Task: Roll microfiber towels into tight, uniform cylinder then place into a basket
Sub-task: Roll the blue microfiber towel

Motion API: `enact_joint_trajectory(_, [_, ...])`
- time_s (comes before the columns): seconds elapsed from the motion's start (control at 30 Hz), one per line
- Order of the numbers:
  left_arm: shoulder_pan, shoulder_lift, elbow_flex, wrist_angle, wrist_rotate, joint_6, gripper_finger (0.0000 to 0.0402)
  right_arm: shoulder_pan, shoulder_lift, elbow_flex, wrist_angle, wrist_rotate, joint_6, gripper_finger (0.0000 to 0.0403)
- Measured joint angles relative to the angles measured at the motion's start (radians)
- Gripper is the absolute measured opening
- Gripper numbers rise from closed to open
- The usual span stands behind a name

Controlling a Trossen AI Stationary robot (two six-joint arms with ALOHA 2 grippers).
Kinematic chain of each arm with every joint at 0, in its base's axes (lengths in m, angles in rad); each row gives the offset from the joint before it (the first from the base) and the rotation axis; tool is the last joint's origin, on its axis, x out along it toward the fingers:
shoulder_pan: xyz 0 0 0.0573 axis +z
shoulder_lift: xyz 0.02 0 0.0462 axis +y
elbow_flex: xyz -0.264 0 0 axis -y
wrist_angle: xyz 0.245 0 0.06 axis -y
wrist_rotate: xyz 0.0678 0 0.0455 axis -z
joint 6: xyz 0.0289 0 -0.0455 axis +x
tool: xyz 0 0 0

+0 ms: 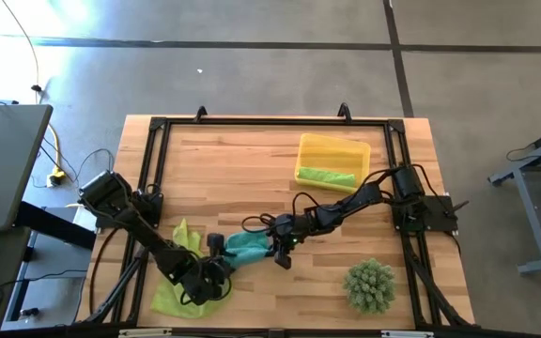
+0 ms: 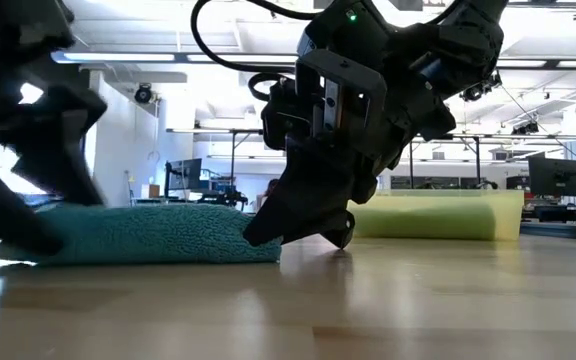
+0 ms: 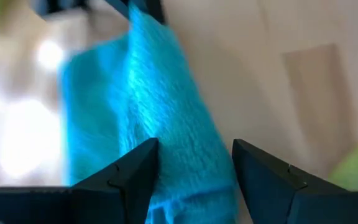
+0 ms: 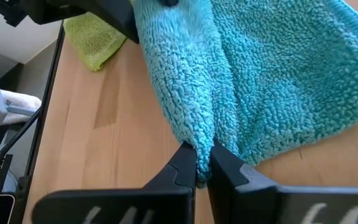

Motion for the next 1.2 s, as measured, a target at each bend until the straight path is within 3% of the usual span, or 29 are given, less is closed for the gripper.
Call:
enact_joint_trajectory(0.13, [0.0,0.0,0.001,0.002,0.076,-0.104,0.0185,0.0,0.0,0.0,-0.001,0.001,-0.003,0.0005])
enact_joint_trajectory(0.3, [0.01,0.0,0.001,-0.023,0.075,-0.261,0.0124,0.0,0.0,0.0,0.005,0.021,-0.062,0.0011])
enact_joint_trajectory(0.53, [0.032,-0.002,0.003,-0.054,0.103,-0.448,0.0013,-0.001,-0.062,-0.007,-0.042,-0.001,-0.26,0.0085])
enact_joint_trajectory(0.73, [0.032,-0.004,-0.032,-0.001,0.113,-0.668,0.0016,0.027,-0.156,-0.005,-0.124,0.107,-0.61,0.0128])
enact_joint_trajectory(0.9, [0.029,-0.008,-0.135,0.215,0.116,-0.822,0.001,0.076,-0.157,-0.005,-0.039,0.178,-0.861,0.0126])
enact_joint_trajectory(1.03, [0.033,-0.012,-0.202,0.339,0.12,-0.91,0.001,0.087,-0.153,-0.005,0.02,0.193,-0.999,0.0122])
enact_joint_trajectory(1.2, [0.054,-0.014,-0.206,0.349,0.154,-0.917,0.0009,0.087,-0.153,-0.002,0.02,0.246,-1.072,0.0122])
